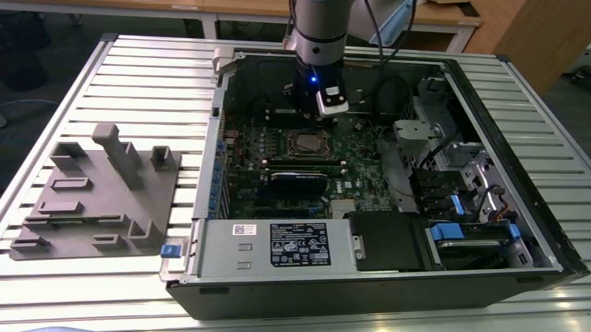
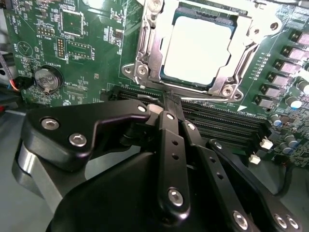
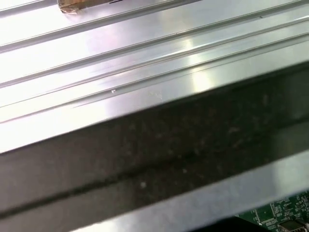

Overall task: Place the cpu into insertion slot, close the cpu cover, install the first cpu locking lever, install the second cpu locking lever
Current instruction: 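Install the first cpu locking lever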

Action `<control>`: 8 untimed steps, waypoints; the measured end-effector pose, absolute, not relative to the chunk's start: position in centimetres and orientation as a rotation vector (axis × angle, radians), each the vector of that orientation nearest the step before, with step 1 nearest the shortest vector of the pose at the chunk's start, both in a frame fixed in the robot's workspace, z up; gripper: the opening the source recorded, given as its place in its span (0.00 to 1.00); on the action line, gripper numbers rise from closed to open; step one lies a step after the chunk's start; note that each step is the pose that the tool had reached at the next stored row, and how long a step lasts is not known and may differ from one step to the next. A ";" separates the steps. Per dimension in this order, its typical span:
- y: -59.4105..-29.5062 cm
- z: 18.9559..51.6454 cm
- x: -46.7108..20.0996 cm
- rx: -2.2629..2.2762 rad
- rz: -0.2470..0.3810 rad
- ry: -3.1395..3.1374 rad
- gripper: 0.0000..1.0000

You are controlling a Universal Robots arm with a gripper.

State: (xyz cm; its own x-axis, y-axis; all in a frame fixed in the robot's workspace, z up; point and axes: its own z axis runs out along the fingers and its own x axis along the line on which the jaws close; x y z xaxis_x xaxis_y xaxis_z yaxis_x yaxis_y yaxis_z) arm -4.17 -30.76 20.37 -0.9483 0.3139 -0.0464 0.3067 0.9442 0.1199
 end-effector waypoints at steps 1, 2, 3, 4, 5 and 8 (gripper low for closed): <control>-30.8 20.4 -4.2 0.485 0.175 3.033 0.11; -30.8 20.4 -4.2 0.485 0.178 3.033 0.11; -30.8 20.4 -4.2 0.485 0.180 3.033 0.11; -30.8 20.4 -4.2 0.485 0.182 3.032 0.11; -30.8 20.4 -4.2 0.485 0.185 3.032 0.11; -30.8 20.3 -4.2 0.484 0.187 3.026 0.11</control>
